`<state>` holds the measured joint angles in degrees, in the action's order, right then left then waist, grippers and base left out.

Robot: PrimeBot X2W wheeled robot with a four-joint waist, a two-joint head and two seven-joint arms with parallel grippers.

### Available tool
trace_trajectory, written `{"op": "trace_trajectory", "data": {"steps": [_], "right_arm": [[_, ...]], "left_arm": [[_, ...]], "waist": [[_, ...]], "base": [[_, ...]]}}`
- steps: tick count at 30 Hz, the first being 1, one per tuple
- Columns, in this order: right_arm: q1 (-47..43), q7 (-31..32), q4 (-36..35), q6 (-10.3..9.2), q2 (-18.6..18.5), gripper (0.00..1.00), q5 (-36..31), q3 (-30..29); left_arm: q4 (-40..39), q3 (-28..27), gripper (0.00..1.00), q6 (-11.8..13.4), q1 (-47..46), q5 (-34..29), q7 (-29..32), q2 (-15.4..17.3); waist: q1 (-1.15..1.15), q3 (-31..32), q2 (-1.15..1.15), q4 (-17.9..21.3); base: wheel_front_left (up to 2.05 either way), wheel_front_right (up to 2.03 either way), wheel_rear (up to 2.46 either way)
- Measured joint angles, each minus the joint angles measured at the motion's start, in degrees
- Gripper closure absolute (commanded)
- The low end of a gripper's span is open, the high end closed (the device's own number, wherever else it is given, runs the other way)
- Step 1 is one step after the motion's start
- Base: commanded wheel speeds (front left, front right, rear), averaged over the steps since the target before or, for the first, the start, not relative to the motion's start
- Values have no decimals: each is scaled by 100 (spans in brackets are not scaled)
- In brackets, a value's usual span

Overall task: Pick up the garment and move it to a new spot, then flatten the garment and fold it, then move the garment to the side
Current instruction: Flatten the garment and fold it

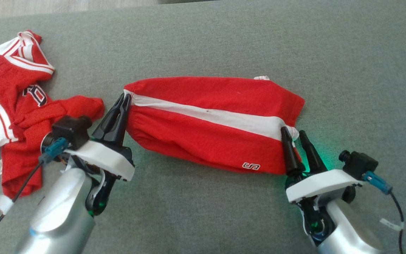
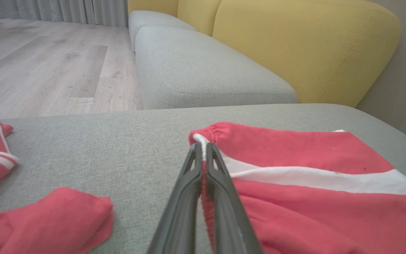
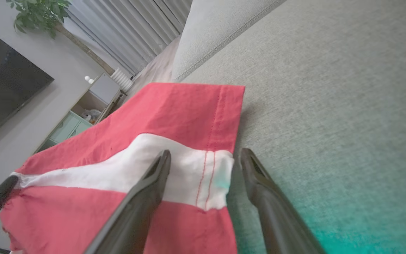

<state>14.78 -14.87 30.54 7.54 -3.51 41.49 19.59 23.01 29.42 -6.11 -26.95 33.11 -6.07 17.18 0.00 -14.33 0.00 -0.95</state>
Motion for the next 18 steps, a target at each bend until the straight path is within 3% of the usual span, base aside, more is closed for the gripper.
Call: {"op": "trace_trajectory", "data": {"steps": [5,10,18], "right_arm": [[172,3,58,-1,-313,0,982,498],[244,388,-186,-2,-657,0,2261,939],[259,733,-567,-2,-1006,2,3389,1484]], "left_arm": [[127,0,100,-3,-16,21,-8,7],[263,5,100,-45,-137,63,-14,10],[464,29,100,-52,-227,90,-65,11]], "waist": [[0,37,0,-12],[0,63,0,-32],[0,141,0,-54]], "base": [[0,0,0],[0,0,0],[0,0,0]]}}
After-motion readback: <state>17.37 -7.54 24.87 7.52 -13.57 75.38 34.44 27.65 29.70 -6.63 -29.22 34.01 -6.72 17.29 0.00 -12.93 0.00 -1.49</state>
